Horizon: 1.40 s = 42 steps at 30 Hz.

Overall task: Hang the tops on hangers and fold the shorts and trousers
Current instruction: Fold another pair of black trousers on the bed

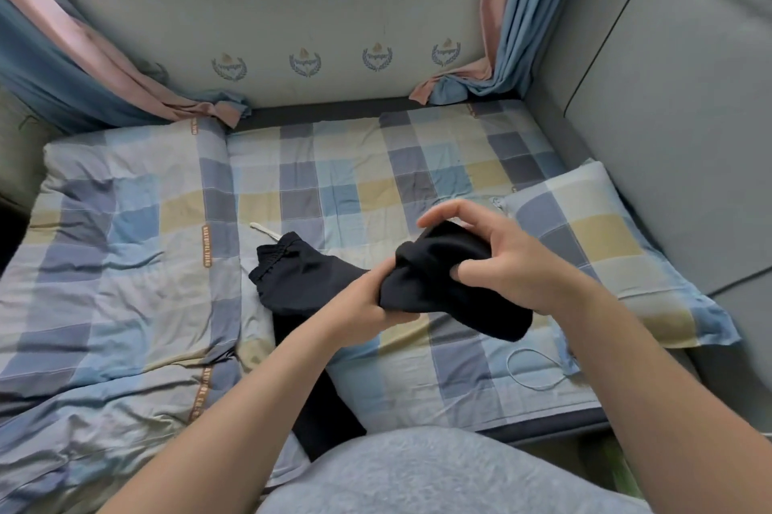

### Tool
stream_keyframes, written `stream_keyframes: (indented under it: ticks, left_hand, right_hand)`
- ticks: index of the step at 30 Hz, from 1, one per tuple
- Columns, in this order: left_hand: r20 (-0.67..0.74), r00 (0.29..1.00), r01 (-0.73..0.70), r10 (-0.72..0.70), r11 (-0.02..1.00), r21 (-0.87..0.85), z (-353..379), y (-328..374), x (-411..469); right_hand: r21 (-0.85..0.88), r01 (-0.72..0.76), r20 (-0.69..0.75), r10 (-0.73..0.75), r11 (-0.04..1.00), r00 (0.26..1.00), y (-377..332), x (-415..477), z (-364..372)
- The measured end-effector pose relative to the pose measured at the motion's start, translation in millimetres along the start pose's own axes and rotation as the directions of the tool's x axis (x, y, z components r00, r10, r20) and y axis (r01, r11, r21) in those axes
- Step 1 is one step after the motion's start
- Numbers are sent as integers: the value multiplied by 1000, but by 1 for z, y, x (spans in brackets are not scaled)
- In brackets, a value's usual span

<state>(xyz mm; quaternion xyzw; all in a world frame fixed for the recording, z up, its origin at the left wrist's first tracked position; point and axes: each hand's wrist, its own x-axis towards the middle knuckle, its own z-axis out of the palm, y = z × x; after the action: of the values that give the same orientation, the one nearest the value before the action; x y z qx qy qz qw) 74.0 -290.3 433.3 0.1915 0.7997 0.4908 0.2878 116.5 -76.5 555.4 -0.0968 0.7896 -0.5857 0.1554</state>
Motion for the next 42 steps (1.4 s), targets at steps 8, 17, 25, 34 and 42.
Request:
stream_keyframes:
  ticks: [8, 17, 25, 34, 42]
  left_hand:
    - [-48, 982, 175, -181, 979, -102, 4, -37, -13]
    - [-173, 964, 105, -204, 884, -456, -12, 8, -32]
    - [-313, 915, -21, -256, 743, -669, -46, 58, -39]
    - [-251, 919, -81, -303, 479, -874, -65, 105, -34]
    - [-222, 902, -52, -371, 418, -907, -73, 89, -21]
  right_hand:
    - [832, -62, -170, 360, 552, 917, 14, 30, -16]
    - [874, -66, -119, 343, 482, 932, 41, 47, -3]
    - [512, -292, 27, 324, 808, 946, 70, 37, 46]
    - [249, -270, 126, 245, 930, 961, 84, 46, 98]
    - [98, -356, -7, 359, 929, 933, 115, 55, 101]
